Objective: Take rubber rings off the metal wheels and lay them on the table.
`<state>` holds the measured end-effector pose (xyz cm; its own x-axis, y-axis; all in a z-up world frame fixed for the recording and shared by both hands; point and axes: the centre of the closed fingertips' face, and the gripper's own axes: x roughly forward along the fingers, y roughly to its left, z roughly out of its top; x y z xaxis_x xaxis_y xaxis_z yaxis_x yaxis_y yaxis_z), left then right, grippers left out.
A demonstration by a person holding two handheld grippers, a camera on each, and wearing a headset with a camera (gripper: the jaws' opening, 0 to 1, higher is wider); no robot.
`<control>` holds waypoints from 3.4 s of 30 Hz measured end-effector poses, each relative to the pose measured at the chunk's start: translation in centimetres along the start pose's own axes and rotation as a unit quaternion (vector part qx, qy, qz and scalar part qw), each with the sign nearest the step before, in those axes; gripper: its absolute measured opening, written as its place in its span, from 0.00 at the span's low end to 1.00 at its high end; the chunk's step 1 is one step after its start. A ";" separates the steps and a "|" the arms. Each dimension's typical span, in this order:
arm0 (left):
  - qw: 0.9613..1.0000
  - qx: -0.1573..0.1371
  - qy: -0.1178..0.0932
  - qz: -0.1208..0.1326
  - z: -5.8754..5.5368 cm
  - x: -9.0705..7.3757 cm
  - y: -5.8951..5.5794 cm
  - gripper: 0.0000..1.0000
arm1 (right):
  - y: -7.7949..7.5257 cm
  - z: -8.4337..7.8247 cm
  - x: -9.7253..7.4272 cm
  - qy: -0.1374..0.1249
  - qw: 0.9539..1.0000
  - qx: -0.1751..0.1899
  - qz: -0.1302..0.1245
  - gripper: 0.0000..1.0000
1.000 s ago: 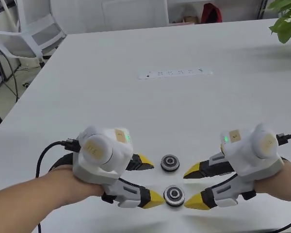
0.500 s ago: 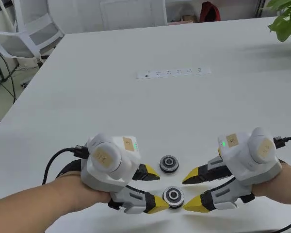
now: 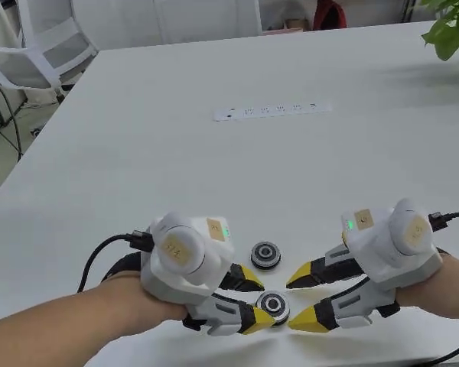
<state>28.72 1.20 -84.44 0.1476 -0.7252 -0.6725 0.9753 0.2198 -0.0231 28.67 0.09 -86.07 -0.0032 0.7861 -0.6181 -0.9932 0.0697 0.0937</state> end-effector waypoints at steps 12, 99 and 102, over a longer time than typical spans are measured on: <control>1.000 0.004 0.004 -0.002 0.1 1.0 -0.2 0.19 | 0.0 -0.1 0.0 -0.003 1.000 0.001 0.000 0.31; 0.998 0.034 -0.013 0.048 0.2 1.1 0.1 0.13 | -0.5 -0.7 -0.4 -0.028 0.987 0.156 -0.009 0.00; 0.998 0.034 -0.012 0.049 0.2 1.1 0.1 0.13 | -0.4 -0.6 -0.6 -0.034 0.985 0.169 -0.007 0.00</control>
<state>29.00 0.26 -85.05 0.2451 -0.7185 -0.6509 0.9650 0.2456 0.0923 29.01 -0.74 -86.22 0.0287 0.8219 -0.5690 -0.8975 0.2718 0.3473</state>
